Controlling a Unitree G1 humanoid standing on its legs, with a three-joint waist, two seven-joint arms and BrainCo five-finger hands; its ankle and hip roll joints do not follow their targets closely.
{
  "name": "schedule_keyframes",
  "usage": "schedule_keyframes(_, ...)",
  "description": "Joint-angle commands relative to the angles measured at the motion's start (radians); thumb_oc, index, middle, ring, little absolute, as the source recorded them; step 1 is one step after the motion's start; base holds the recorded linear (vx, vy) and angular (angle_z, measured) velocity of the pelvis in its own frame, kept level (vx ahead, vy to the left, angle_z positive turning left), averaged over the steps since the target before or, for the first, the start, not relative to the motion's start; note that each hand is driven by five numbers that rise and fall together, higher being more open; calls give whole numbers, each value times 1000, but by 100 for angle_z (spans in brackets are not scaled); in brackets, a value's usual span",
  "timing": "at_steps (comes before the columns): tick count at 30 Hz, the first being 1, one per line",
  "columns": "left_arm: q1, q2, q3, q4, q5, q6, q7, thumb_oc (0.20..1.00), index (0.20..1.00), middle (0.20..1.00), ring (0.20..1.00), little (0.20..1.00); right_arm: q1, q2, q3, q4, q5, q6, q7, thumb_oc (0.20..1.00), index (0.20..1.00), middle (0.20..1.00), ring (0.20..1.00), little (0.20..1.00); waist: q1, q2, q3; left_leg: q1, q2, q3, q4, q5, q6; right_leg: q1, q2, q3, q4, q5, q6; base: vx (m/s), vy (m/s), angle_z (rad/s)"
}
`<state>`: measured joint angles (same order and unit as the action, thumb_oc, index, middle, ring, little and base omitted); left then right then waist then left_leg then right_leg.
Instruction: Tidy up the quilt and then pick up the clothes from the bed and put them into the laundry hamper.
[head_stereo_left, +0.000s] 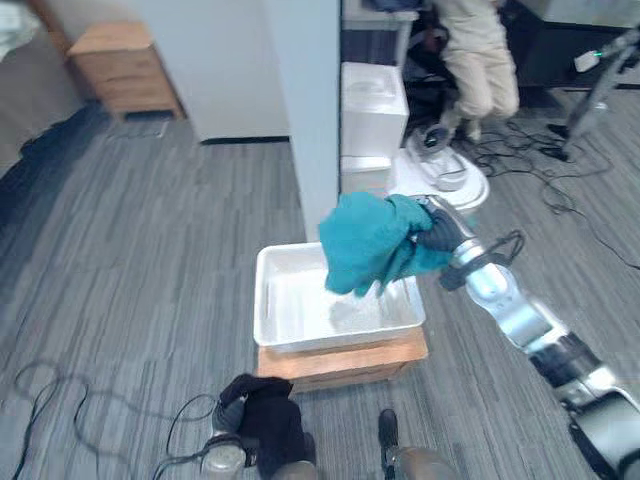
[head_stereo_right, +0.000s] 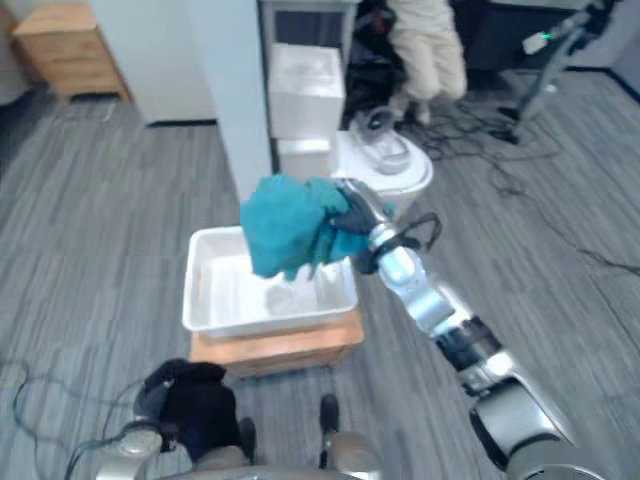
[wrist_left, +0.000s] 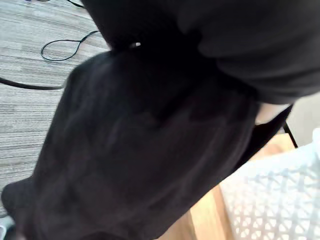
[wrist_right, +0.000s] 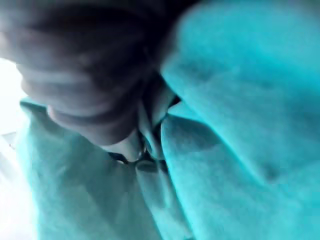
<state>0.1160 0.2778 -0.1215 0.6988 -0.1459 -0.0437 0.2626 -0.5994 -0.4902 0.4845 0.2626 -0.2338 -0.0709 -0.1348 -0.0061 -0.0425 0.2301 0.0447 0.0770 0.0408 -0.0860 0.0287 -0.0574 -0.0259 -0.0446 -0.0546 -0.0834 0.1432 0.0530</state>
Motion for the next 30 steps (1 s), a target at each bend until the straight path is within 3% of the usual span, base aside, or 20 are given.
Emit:
schedule_keyframes(1, -77, 67, -8, -38, -63, -91, 64, 200, 200, 200, 200, 200, -108, 9, 26, 97, 38, 5, -57, 200, 200, 200, 200, 200, 32, 22, 32, 1, 36, 25, -1, -14, -52, 34, -74, 0, 82, -184, 94, -134, -29, 55)
schedule_keyframes(2, -85, 71, -10, -75, -89, -106, 73, 200, 200, 200, 200, 200, -134, 26, 29, 192, 45, 23, -73, 200, 200, 200, 200, 200, 56, 37, 43, -30, 29, 1, -1, -3, -56, 23, -79, -24, 82, -183, 95, -75, -16, 52)
schedule_keyframes(7, -90, 90, -24, -185, -111, -138, 65, 200, 200, 200, 200, 200, -194, 55, 24, 415, 63, 41, -106, 200, 200, 200, 200, 200, 97, 79, 60, -82, 13, -46, -1, 21, -64, -1, -87, -75, 90, -184, 97, -81, -3, 55)
schedule_keyframes(8, -103, 119, -43, -267, -109, -155, 47, 200, 200, 200, 200, 200, -255, 21, 21, 568, 58, 62, -114, 200, 200, 200, 200, 200, 120, 109, 69, -112, 5, -66, -1, 37, -71, -19, -91, -100, 95, -183, 100, -62, 8, 35)
schedule_keyframes(11, -143, 153, -65, -364, -74, -171, 43, 200, 200, 200, 200, 200, -310, -16, 50, 681, 17, 71, -119, 200, 200, 200, 200, 200, 126, 128, 81, -133, 6, -69, -1, 49, -80, -26, -88, -119, 93, -183, 103, -80, 20, 50)
schedule_keyframes(12, -144, 153, -65, -365, -74, -170, 43, 200, 200, 200, 200, 200, -312, -15, 50, 684, 17, 69, -119, 313, 313, 313, 313, 313, 126, 129, 83, -132, 6, -69, -1, 49, -80, -25, -88, -119, 93, -183, 103, -46, 24, 27)
schedule_keyframes(13, -148, 163, -64, -407, -55, -173, 41, 200, 200, 200, 200, 200, -303, -30, 59, 679, -7, 68, -116, 1000, 1000, 1000, 1000, 1000, 120, 132, 86, -133, 7, -66, -1, 50, -82, -25, -86, -120, 92, -183, 103, -41, 22, 17)
schedule_keyframes(19, -163, 248, -39, -627, 38, -210, 27, 200, 200, 200, 200, 200, -104, -82, 66, 497, -190, 59, -113, 1000, 1000, 1000, 1000, 1000, 70, 113, 80, -101, 26, -26, -1, 35, -82, -3, -80, -87, 84, -186, 101, -27, 28, -8)
schedule_keyframes(21, -171, 288, 3, -710, 51, -213, 10, 200, 200, 200, 200, 200, 77, -126, 6, 330, -282, 43, -108, 1000, 1000, 1000, 1000, 1000, 21, 91, 59, -66, 38, 4, -1, 18, -79, 14, -79, -67, 86, -191, 99, 47, 4, -25)
schedule_keyframes(22, -168, 289, 1, -713, 51, -212, 8, 200, 200, 200, 200, 200, 88, -128, 0, 319, -285, 46, -105, 1000, 1000, 1000, 1000, 1000, 24, 90, 58, -63, 38, 5, -1, 17, -79, 17, -79, -66, 86, -192, 99, 39, 0, -46)
schedule_keyframes(23, -191, 314, 27, -768, 73, -217, 6, 200, 200, 200, 200, 200, 196, -156, -45, 247, -317, 35, -100, 1000, 1000, 1000, 1000, 1000, -18, 78, 40, -37, 46, 22, -1, 5, -77, 27, -78, -47, 86, -193, 97, 35, 2, -51)
schedule_keyframes(24, -188, 314, 25, -771, 73, -215, 5, 200, 200, 200, 200, 200, 207, -158, -52, 237, -319, 36, -97, 1000, 1000, 1000, 1000, 1000, -14, 77, 40, -33, 46, 24, -1, 4, -77, 30, -78, -46, 85, -194, 98, 60, -3, -58)
schedule_keyframes(25, -208, 322, 40, -807, 103, -222, 19, 200, 200, 200, 200, 200, 284, -172, -86, 194, -338, 28, -95, 1000, 1000, 1000, 1000, 1000, -42, 68, 23, -11, 53, 40, -1, -4, -75, 42, -75, -28, 78, -194, 97, 39, -7, -50)
schedule_keyframes(30, -316, 331, 37, -825, 187, -215, 83, 200, 200, 200, 200, 200, 394, -177, -139, 142, -327, 16, -95, 1000, 1000, 1000, 1000, 1000, -105, 55, -21, 33, 67, 79, -1, -14, -74, 65, -63, 18, 64, -193, 95, 33, -10, -47)
